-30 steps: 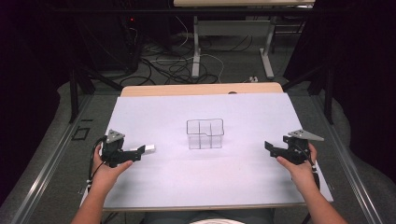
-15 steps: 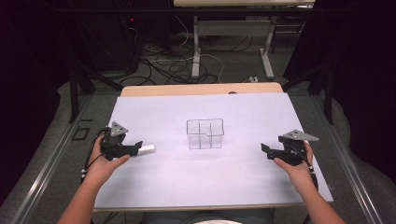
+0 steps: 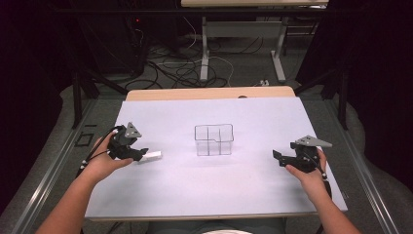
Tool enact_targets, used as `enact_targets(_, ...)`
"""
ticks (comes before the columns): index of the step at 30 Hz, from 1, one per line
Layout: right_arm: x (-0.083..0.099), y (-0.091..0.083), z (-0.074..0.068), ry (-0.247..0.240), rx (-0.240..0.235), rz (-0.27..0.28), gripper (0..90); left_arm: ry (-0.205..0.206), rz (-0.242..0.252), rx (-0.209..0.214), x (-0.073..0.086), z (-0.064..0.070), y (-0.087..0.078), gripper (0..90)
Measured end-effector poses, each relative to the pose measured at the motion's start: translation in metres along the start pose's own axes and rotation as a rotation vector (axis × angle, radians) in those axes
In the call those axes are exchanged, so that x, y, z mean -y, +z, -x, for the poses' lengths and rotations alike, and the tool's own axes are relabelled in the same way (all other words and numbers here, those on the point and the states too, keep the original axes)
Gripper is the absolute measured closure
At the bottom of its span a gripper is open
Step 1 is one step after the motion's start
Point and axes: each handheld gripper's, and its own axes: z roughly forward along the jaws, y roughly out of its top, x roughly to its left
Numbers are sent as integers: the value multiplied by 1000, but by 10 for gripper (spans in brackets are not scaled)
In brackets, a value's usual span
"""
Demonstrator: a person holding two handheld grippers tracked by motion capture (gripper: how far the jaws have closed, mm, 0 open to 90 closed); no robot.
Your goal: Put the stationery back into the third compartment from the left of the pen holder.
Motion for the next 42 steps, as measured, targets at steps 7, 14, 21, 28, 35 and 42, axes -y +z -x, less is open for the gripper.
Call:
enact_targets(7,1,1,0,-4,-2,-8,185,79,-31,23,0,4,14,415)
enact_targets(14,1,3,0,7,-9,-14,185,79,-73,34,6,8,31,409)
enact_targets(21,1,3,0,3,-10,-17,187,129,-133,40,13,13,45,398)
enact_targets(28,2,4,0,-5,-14,-20,188,158,-160,36,15,15,52,420)
enact_targets(35,2,4,0,-5,-9,-25,188,184,-172,48,13,15,52,495)
enact_targets(42,2,5,-1,-12,-18,-26,188,233,-182,65,11,18,52,587)
